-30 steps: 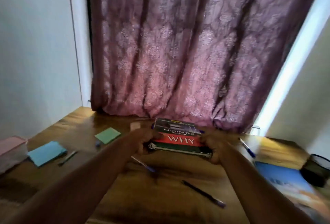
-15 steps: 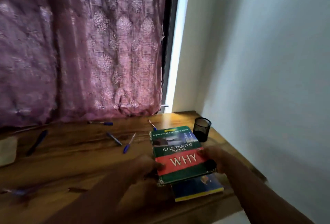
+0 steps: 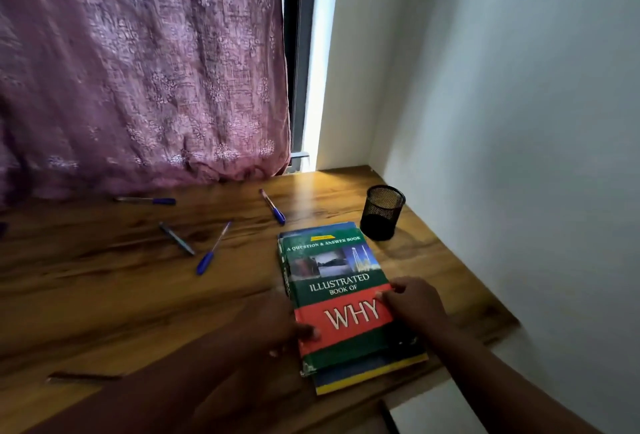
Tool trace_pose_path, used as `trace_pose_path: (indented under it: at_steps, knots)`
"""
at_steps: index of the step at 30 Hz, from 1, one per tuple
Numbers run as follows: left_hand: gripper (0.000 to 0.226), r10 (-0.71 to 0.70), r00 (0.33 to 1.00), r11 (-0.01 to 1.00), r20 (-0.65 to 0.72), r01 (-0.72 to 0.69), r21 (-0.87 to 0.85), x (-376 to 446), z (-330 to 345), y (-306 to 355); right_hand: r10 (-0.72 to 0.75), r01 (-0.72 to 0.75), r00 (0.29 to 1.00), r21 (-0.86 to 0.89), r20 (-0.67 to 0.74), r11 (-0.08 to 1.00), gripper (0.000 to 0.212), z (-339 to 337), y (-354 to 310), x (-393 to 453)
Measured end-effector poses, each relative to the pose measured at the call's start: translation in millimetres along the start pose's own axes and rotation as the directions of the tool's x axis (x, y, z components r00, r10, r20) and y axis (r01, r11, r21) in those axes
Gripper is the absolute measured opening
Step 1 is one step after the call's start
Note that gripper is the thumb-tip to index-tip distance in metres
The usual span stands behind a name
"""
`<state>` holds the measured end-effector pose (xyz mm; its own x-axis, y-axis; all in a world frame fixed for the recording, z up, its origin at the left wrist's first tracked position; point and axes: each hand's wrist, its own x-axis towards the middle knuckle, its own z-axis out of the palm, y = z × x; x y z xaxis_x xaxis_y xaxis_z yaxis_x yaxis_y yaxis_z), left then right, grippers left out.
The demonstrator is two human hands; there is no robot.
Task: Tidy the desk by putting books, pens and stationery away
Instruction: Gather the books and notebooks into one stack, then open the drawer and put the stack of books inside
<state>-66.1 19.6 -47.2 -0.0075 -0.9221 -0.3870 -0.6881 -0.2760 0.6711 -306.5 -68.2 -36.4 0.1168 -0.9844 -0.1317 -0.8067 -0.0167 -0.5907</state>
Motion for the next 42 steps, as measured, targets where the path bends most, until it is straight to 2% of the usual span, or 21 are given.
trace_pose_path:
  at_steps: [3, 6, 7, 8, 9, 10, 12, 13, 15, 17, 19, 21, 23, 25, 26, 29, 31, 32, 34, 38, 42]
  knots:
    - [0.036, 0.105, 0.992, 0.994, -0.075, -0.107, -0.023, -5, 2, 0, -0.034, 0.04, 0.996, 0.072, -0.078, 0.997, 0.03, 7, 11, -3]
    - [0.048, 0.008, 0.978, 0.997, -0.206, 0.007, 0.073, -9, 12, -12, -0.084, 0.089, 0.995, 0.097, -0.046, 0.991, 0.032, 9, 22, -4]
    - [0.049, -0.062, 0.97, 0.998, -0.235, 0.061, -0.011, -15, 17, -14, -0.088, 0.094, 0.995, 0.137, -0.047, 0.986, 0.03, 8, 25, -6]
    - [0.044, -0.136, 0.963, 0.974, -0.231, 0.087, -0.21, -24, 20, -13, -0.086, 0.098, 0.994, 0.195, -0.072, 0.976, 0.025, 6, 29, -8]
    - [0.036, -0.225, 0.955, 0.871, -0.192, 0.108, -0.48, -37, 23, -9, -0.079, 0.104, 0.991, 0.266, -0.104, 0.958, 0.02, 2, 32, -15]
    - [0.029, -0.318, 0.942, 0.67, -0.108, 0.143, -0.728, -52, 23, -6, -0.062, 0.108, 0.988, 0.358, -0.139, 0.927, 0.016, -1, 37, -24]
    - [0.021, -0.405, 0.914, 0.269, 0.037, 0.158, -0.95, -88, 25, -12, 0.019, 0.075, 0.99, 0.639, -0.139, 0.766, 0.021, -4, 52, -47]
    - [0.022, -0.39, 0.917, 0.147, 0.083, 0.151, -0.978, -106, 29, -19, 0.073, 0.018, 0.994, 0.778, -0.081, 0.628, 0.023, -4, 60, -61]
    - [0.027, -0.339, 0.93, -0.052, 0.142, 0.132, -0.99, -143, 52, -38, 0.118, -0.204, 0.978, 0.92, 0.174, 0.335, 0.025, 3, 79, -91]
    - [0.029, -0.394, 0.9, -0.183, 0.185, 0.121, -0.976, -173, 89, -52, 0.148, -0.482, 0.873, 0.868, 0.464, 0.118, 0.043, 16, 100, -110]
    - [0.024, -0.492, 0.843, -0.294, 0.217, 0.074, -0.953, -187, 123, -61, 0.177, -0.657, 0.74, 0.753, 0.649, -0.018, 0.059, 34, 119, -117]
    - [0.018, -0.61, 0.766, -0.347, 0.204, -0.026, -0.938, -186, 150, -75, 0.199, -0.744, 0.638, 0.662, 0.744, -0.091, 0.052, 56, 137, -115]
    - [0.03, -0.686, 0.698, -0.395, 0.208, -0.117, -0.911, -175, 169, -91, 0.21, -0.78, 0.578, 0.61, 0.789, -0.144, 0.033, 74, 143, -111]
    - [0.058, -0.715, 0.669, -0.431, 0.203, -0.193, -0.882, -159, 182, -103, 0.203, -0.777, 0.576, 0.608, 0.791, -0.164, 0.025, 92, 145, -105]
    - [0.069, -0.721, 0.666, -0.438, 0.192, -0.222, -0.871, -150, 186, -107, 0.19, -0.775, 0.581, 0.609, 0.792, -0.17, 0.029, 99, 144, -102]
    - [0.082, -0.741, 0.654, -0.431, 0.15, -0.292, -0.854, -128, 192, -111, 0.174, -0.743, 0.597, 0.622, 0.783, -0.246, 0.035, 120, 142, -93]
    - [0.088, -0.724, 0.682, -0.436, 0.105, -0.334, -0.836, -118, 196, -112, 0.216, -0.68, 0.621, 0.655, 0.754, -0.331, 0.033, 135, 144, -87]
    - [0.091, -0.709, 0.702, -0.437, 0.07, -0.358, -0.825, -116, 199, -112, 0.197, -0.651, 0.651, 0.672, 0.733, -0.353, 0.048, 139, 143, -86]
    - [0.093, -0.686, 0.727, -0.447, 0.004, -0.418, -0.791, -112, 204, -111, 0.112, -0.632, 0.715, 0.707, 0.69, -0.318, 0.091, 146, 147, -80]
    - [0.089, -0.667, 0.745, -0.491, -0.026, -0.466, -0.736, -117, 212, -116, 0.078, -0.604, 0.763, 0.751, 0.641, -0.266, 0.137, 154, 169, -76]
    - [0.095, -0.656, 0.754, -0.507, -0.031, -0.471, -0.722, -131, 225, -118, 0.072, -0.614, 0.756, 0.742, 0.651, -0.269, 0.131, 136, 173, -103]
